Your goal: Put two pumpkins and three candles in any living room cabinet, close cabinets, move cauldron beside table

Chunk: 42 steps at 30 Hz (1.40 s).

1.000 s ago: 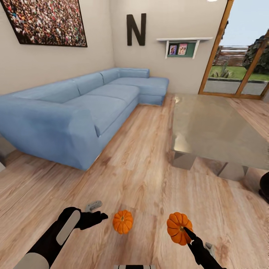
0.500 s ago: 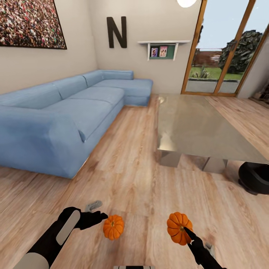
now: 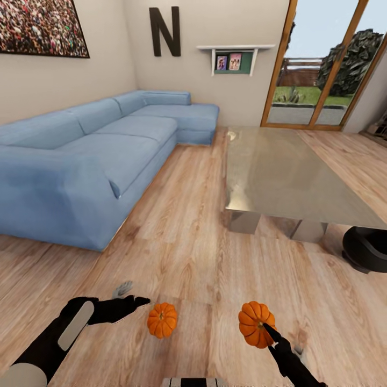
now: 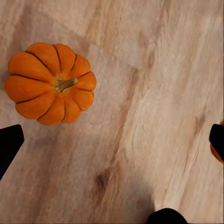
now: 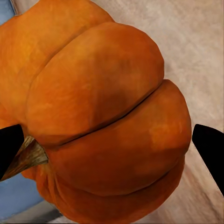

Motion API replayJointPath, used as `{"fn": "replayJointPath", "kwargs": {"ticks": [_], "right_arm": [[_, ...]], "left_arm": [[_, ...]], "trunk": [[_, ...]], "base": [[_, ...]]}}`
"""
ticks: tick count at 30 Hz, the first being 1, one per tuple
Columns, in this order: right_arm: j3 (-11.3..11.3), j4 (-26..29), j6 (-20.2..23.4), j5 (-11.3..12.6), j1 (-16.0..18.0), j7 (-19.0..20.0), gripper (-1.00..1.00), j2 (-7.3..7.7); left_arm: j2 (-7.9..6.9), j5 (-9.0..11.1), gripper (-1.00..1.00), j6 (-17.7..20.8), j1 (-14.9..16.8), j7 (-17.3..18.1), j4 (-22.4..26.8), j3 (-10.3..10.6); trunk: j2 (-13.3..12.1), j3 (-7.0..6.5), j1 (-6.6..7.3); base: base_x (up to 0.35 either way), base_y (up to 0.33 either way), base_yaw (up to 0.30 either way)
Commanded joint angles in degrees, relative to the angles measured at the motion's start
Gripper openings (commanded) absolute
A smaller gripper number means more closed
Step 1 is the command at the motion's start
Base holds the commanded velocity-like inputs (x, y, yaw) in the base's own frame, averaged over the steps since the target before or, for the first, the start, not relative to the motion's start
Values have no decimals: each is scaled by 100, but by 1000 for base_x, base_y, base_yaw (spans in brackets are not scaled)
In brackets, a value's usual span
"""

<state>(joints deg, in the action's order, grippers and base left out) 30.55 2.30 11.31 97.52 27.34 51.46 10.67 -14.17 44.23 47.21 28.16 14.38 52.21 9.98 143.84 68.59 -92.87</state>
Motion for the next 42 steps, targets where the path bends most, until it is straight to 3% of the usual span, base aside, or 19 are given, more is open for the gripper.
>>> {"fn": "replayJointPath", "kwargs": {"ticks": [1,4,6,7,8,10,11,16,21,25,27,28,42], "right_arm": [[43,152,80,31,0,61,-100,4],[51,568,119,-234,0,13,-100,5],[43,990,246,-606,1,-169,-100,16],[39,1214,354,-729,1,-328,-100,38],[34,1598,530,-852,1,-722,-100,94],[22,2274,715,-954,3,-1677,-100,182],[21,2395,742,-967,2,-1867,-100,194],[7,2611,915,-991,6,-2154,-100,222],[5,2624,963,-992,5,-2160,-100,224],[43,3333,1395,-998,3,-1294,-100,392],[48,3442,1492,-1004,4,-703,-100,418],[48,3455,1508,-1005,3,-611,-100,433],[48,3474,1601,-998,1,-386,-100,454]], "left_arm": [[-100,-13,100,9,13,213,-2,-144],[-170,1,100,11,20,361,-6,-535],[-172,11,100,4,22,399,-65,-716],[-166,8,100,-12,22,405,-160,-748],[-157,-7,100,-41,23,411,-339,-780],[-147,-19,100,-76,23,415,-509,-805],[-144,-19,100,-81,23,416,-524,-808],[-133,-23,100,-93,23,421,-570,-813],[-132,-20,100,-94,23,422,-570,-813],[-146,-5,100,-90,23,488,-552,-814],[-160,-13,100,-92,23,730,-553,-814],[-165,-17,100,-94,23,807,-547,-814],[-180,-20,100,-185,58,1005,-474,-823]], "trunk": [[3,28,-1],[7,94,-9],[10,139,-14],[11,161,-17],[13,183,-20],[15,227,-25],[17,249,-27],[23,360,-40],[30,471,-53],[35,560,-63],[38,604,-68],[39,626,-71],[58,936,-107]], "base": [[0,0,0],[0,0,0],[0,0,0],[0,0,0],[0,0,0],[0,0,0],[0,0,0],[0,0,0],[0,0,0],[0,0,0],[0,0,0],[0,0,0],[0,0,0]]}}
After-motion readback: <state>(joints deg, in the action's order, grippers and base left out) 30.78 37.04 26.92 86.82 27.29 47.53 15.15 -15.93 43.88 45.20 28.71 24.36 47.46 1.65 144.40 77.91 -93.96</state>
